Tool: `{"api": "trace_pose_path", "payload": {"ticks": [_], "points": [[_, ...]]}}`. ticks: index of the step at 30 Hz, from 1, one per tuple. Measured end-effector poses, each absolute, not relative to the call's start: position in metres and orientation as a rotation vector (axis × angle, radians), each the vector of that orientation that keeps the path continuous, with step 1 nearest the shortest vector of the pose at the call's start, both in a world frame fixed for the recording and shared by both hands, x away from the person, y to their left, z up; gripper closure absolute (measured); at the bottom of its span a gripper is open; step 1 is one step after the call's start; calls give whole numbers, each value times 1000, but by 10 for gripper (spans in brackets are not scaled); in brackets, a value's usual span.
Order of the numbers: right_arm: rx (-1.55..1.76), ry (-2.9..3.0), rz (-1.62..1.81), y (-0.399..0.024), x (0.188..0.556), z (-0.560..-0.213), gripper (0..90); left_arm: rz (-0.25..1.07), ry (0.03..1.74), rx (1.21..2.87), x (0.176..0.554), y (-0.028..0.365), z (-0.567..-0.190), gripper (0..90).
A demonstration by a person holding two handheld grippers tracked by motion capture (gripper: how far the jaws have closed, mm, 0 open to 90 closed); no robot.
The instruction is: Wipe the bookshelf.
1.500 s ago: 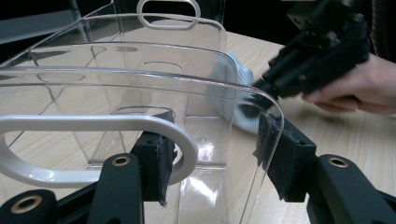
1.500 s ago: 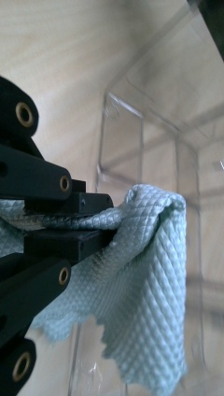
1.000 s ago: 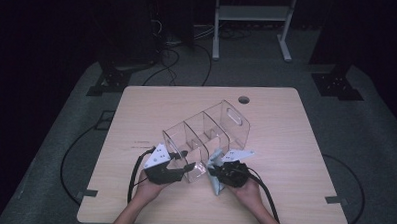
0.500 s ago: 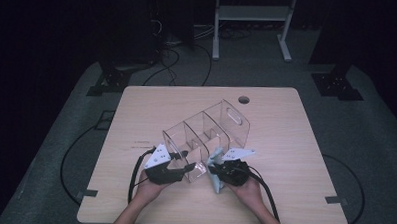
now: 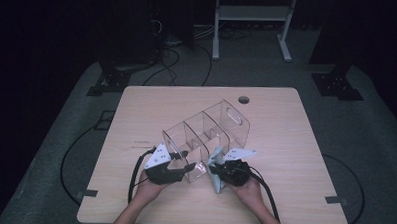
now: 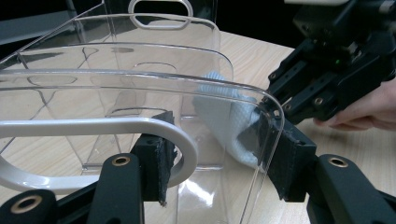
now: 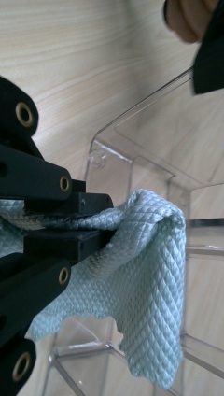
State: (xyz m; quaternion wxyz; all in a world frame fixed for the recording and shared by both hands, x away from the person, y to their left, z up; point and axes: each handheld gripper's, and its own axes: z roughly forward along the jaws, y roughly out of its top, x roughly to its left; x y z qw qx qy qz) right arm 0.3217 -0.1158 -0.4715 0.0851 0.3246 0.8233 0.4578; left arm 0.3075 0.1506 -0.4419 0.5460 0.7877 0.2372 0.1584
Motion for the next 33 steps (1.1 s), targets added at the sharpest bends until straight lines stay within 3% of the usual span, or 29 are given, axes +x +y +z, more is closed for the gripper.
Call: {"api": "trace_pose_path", "payload": {"ticks": [7, 14, 21, 28, 33], "points": [[1039, 2513, 1323, -114, 326, -497, 825, 378, 560, 1875, 307, 150, -442, 466], [987, 2451, 1379, -118, 323, -472, 823, 375, 561, 1867, 308, 151, -442, 467], [1028, 2512, 1307, -114, 326, -495, 823, 381, 558, 1877, 307, 151, -442, 466], [978, 2437, 1389, -118, 322, -468, 822, 380, 557, 1871, 308, 151, -442, 467], [1008, 2497, 1310, -115, 326, -491, 823, 383, 555, 1878, 307, 150, -442, 466]]}}
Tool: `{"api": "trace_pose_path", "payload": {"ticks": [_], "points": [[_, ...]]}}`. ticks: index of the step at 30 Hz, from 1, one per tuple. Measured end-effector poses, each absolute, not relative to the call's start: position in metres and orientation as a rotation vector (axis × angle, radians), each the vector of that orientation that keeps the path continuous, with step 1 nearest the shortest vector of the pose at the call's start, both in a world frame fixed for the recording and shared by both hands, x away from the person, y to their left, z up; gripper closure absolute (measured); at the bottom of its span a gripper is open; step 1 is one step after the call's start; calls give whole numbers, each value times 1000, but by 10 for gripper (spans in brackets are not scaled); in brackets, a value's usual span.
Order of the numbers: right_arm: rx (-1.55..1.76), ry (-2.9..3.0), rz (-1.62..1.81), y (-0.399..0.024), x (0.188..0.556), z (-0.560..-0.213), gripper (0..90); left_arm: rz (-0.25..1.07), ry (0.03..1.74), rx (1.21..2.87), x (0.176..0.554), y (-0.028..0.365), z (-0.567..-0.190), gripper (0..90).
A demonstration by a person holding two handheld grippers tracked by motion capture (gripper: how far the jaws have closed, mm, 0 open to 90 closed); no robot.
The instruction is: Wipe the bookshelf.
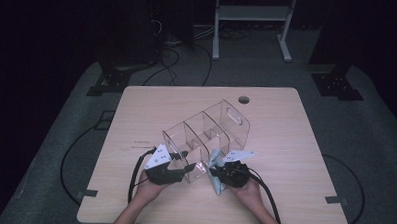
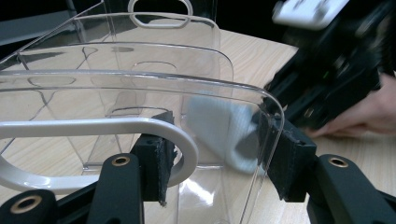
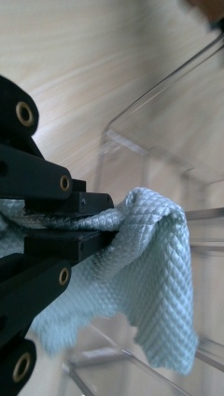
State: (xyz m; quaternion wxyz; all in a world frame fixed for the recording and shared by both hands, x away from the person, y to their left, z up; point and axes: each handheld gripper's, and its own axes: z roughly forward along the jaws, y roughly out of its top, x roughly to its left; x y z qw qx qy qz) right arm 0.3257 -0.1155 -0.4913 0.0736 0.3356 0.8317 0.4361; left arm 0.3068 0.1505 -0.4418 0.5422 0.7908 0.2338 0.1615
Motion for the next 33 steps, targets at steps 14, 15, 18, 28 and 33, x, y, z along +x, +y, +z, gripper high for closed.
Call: {"api": "trace_pose_path", "payload": {"ticks": [14, 15, 18, 28, 33], "points": [[980, 2443, 1373, -117, 322, -472, 821, 384, 558, 1874, 307, 150, -442, 467], [977, 2455, 1354, -116, 323, -476, 821, 383, 559, 1872, 307, 150, -442, 467], [992, 2475, 1336, -115, 324, -481, 821, 384, 558, 1873, 307, 151, -442, 467], [917, 2387, 1442, -118, 319, -440, 822, 383, 566, 1865, 307, 150, -442, 468], [872, 2363, 1422, -115, 318, -425, 822, 385, 568, 1864, 307, 150, -442, 468]]}}
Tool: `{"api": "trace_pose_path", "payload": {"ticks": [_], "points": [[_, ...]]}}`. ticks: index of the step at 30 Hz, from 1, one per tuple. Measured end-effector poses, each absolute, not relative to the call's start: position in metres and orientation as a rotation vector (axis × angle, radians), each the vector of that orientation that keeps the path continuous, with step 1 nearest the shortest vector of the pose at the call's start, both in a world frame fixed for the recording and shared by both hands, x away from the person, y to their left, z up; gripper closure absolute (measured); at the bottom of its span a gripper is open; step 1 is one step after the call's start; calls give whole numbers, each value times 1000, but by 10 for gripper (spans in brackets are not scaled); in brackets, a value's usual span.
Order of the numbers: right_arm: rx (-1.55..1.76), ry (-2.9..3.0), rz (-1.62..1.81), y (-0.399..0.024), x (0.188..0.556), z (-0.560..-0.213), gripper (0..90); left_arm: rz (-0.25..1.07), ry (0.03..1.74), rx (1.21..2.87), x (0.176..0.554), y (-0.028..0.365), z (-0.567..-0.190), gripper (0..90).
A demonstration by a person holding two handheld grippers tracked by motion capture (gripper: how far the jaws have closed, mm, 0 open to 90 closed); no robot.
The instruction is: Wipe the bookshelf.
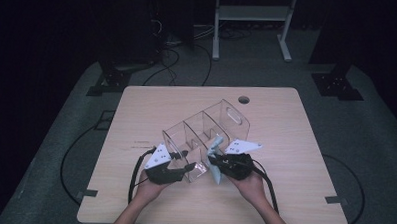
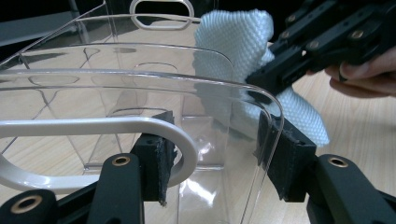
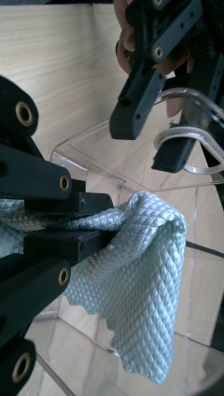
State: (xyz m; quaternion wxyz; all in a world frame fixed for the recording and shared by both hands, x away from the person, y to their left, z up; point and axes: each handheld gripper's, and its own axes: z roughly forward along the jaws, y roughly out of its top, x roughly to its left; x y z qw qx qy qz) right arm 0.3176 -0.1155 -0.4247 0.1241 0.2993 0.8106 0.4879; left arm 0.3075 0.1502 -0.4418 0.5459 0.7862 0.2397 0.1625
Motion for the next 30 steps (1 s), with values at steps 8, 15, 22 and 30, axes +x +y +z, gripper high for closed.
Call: {"api": "trace_pose_path", "payload": {"ticks": [8, 15, 22, 30], "points": [[833, 2324, 1469, -108, 325, -401, 823, 385, 564, 1866, 307, 150, -442, 468], [837, 2327, 1491, -109, 326, -405, 826, 387, 559, 1876, 307, 150, -442, 467], [856, 2362, 1465, -115, 318, -423, 828, 387, 563, 1873, 307, 150, -442, 467], [935, 2459, 1370, -112, 321, -464, 828, 391, 562, 1880, 306, 149, -442, 466]]}}
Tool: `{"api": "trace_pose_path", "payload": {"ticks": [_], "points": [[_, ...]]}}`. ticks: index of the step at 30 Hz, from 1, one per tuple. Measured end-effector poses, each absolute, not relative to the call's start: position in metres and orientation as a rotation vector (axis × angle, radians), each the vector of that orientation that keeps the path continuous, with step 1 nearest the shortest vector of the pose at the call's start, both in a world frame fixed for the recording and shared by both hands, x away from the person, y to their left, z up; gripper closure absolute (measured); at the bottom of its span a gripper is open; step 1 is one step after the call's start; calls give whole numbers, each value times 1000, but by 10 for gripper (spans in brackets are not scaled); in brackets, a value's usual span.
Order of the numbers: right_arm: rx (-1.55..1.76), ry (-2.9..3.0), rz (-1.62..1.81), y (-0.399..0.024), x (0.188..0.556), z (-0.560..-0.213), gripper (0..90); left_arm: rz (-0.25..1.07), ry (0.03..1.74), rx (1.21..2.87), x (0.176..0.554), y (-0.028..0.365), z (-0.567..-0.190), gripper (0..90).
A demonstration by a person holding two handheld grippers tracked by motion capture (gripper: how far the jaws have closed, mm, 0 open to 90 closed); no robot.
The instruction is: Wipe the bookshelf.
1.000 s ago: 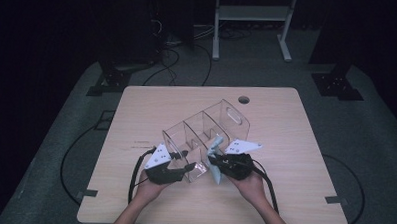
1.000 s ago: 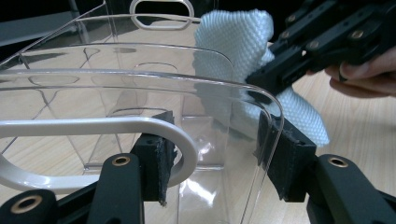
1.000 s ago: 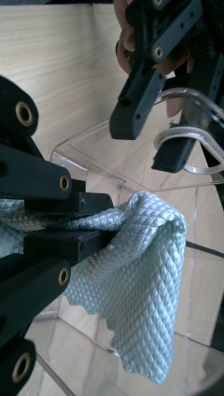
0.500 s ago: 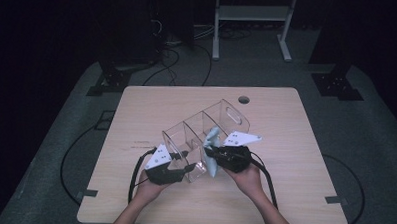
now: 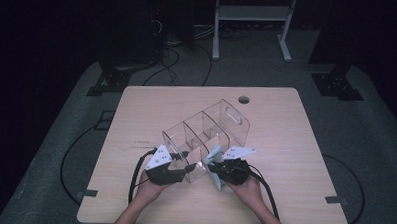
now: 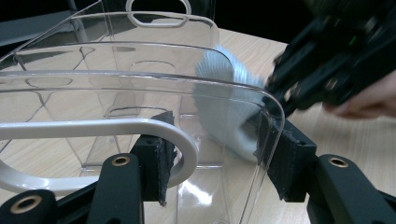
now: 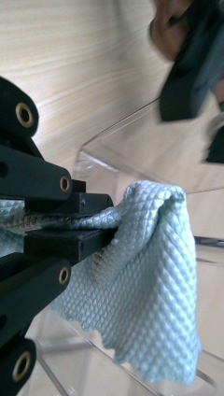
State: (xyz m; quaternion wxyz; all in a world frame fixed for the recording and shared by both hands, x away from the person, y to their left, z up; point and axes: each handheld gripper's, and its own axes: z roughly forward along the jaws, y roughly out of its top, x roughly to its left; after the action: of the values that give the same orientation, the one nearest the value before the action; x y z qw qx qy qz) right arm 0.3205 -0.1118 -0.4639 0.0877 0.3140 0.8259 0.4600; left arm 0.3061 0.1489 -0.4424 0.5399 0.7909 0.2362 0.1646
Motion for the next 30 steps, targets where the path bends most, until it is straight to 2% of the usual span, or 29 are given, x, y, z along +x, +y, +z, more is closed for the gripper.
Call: {"api": "trace_pose_path", "payload": {"ticks": [8, 24, 30], "points": [[975, 2525, 1296, -109, 324, -489, 827, 396, 571, 1883, 304, 147, -442, 466], [975, 2517, 1303, -112, 321, -486, 825, 402, 568, 1896, 298, 148, -438, 410], [978, 2514, 1312, -112, 322, -486, 826, 414, 575, 1884, 286, 160, -432, 374]]}}
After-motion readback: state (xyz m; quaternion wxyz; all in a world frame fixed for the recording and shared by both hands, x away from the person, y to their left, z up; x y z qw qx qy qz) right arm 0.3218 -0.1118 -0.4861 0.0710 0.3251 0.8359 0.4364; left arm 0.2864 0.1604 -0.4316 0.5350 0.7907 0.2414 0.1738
